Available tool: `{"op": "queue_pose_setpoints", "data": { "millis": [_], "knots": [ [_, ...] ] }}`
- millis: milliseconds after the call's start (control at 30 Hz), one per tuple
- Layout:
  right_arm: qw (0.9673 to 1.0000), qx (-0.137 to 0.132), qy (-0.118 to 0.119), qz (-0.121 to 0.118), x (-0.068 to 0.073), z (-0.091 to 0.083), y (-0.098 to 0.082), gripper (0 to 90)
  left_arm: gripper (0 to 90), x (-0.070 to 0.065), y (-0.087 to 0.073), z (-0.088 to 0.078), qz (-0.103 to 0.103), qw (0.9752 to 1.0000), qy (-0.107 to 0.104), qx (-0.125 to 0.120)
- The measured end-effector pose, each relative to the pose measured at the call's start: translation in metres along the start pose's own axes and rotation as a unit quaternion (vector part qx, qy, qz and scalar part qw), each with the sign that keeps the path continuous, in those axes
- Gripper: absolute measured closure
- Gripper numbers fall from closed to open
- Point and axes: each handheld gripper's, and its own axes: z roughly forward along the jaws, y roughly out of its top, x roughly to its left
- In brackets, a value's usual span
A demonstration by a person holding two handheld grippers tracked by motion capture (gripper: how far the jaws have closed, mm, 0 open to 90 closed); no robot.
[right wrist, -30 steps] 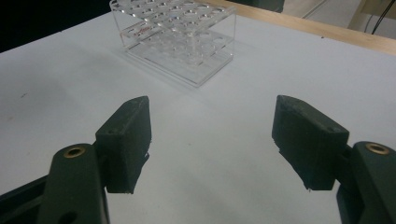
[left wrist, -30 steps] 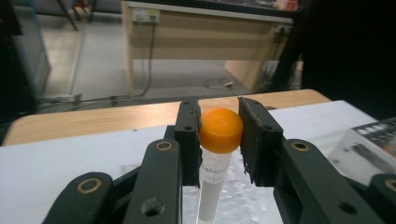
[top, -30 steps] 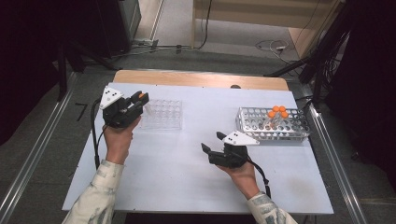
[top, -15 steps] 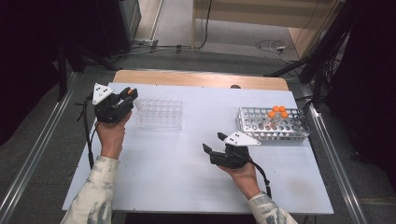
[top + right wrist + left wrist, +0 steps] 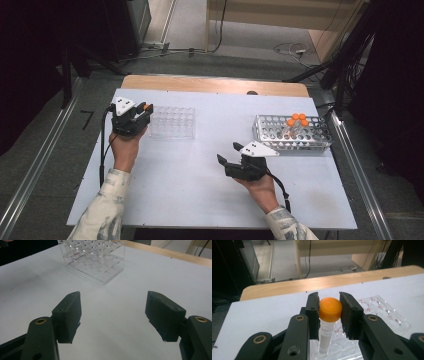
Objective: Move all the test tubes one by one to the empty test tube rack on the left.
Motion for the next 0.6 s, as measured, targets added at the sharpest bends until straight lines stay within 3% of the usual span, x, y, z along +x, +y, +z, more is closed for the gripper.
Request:
{"op": "queue_pose_setpoints", "data": {
  "millis": [300, 500, 600],
  "knots": [
    [1.0000, 0.001, -0.002, 0.000, -0.0002, -0.0006, -0.0004, 27.6, 70.3, -0.0025, -0.0072, 0.0071, 0.011, 0.9996, 0.004, 0.026],
    [1.0000, 0.001, -0.001, -0.002, -0.0003, -0.0003, -0.0006, 27.6, 69.4, -0.0015, -0.0074, 0.0071, 0.007, 0.9996, 0.000, 0.026],
    [1.0000, 0.001, -0.001, -0.001, -0.0002, -0.0005, -0.0006, 27.6, 61.4, -0.0004, -0.0069, 0.0068, 0.000, 0.9996, -0.006, 0.026]
  ]
}}
